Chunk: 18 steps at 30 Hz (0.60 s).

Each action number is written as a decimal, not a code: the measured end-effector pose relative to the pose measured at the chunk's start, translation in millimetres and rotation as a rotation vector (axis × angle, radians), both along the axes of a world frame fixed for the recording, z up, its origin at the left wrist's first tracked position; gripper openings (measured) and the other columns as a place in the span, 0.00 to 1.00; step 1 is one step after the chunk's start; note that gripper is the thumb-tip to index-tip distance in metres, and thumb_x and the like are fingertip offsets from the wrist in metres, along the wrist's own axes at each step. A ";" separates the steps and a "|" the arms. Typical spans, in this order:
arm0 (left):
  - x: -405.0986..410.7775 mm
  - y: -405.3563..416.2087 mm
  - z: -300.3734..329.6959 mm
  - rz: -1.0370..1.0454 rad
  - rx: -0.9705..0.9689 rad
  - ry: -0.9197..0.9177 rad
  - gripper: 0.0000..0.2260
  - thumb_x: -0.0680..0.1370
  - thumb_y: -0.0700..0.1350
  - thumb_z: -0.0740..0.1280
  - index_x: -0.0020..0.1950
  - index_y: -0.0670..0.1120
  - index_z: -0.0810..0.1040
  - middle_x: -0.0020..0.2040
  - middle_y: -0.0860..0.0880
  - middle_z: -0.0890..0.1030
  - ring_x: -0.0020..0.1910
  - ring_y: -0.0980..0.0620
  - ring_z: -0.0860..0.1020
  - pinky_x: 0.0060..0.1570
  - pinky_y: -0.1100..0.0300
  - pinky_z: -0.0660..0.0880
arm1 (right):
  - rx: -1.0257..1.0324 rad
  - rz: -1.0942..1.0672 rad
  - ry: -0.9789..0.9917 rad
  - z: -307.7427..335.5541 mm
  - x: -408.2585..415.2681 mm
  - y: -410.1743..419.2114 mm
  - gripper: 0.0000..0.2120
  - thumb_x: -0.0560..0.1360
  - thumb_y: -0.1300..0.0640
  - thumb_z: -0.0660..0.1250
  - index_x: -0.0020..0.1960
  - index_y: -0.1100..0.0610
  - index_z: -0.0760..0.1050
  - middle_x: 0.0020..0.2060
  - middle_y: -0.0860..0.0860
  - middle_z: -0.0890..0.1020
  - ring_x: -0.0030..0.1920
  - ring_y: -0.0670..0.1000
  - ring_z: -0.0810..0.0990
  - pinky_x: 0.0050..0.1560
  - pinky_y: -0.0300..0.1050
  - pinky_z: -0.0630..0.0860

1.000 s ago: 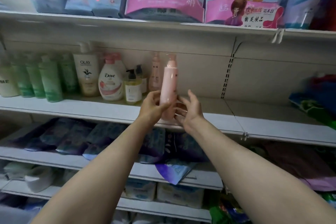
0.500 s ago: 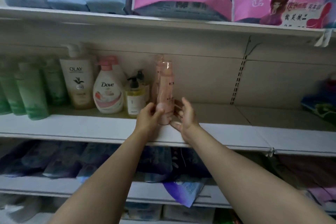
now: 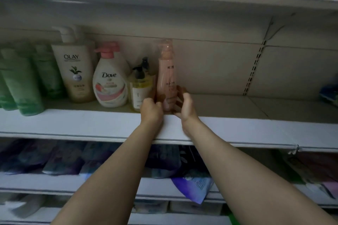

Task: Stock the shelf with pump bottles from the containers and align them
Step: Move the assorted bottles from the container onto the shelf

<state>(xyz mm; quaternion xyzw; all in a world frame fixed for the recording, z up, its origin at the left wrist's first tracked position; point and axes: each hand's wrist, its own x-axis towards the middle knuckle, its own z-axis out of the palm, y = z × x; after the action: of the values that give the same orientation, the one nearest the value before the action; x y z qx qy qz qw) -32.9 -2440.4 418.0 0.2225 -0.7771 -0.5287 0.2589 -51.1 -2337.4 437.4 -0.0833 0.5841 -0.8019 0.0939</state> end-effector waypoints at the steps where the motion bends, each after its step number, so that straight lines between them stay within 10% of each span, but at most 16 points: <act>1: 0.5 0.5 -0.8 0.009 0.001 0.000 0.10 0.78 0.37 0.60 0.55 0.36 0.78 0.49 0.40 0.79 0.47 0.44 0.76 0.47 0.57 0.69 | -0.010 -0.006 0.002 -1.0 0.9 0.9 0.15 0.84 0.49 0.54 0.49 0.48 0.79 0.43 0.48 0.84 0.42 0.47 0.82 0.40 0.39 0.79; 9: 7.9 5.1 0.6 0.150 -0.030 0.034 0.12 0.78 0.39 0.63 0.59 0.41 0.81 0.53 0.42 0.82 0.48 0.47 0.76 0.47 0.60 0.69 | -0.048 -0.048 -0.011 2.7 10.6 1.9 0.13 0.83 0.50 0.57 0.53 0.51 0.80 0.53 0.54 0.84 0.52 0.54 0.82 0.58 0.54 0.78; 18: 6.3 4.1 -0.5 0.168 -0.010 0.058 0.11 0.78 0.40 0.64 0.58 0.43 0.82 0.52 0.43 0.83 0.48 0.46 0.78 0.48 0.59 0.70 | -0.009 -0.085 0.009 -1.6 7.7 1.0 0.12 0.82 0.50 0.58 0.53 0.49 0.80 0.48 0.48 0.85 0.48 0.49 0.84 0.48 0.45 0.81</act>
<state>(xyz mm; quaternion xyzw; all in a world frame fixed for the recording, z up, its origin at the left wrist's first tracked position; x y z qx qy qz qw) -26.6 -2436.3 417.5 0.2700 -0.7505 -0.5076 0.3257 -43.4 -2336.3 435.8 -0.0622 0.5839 -0.8074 0.0567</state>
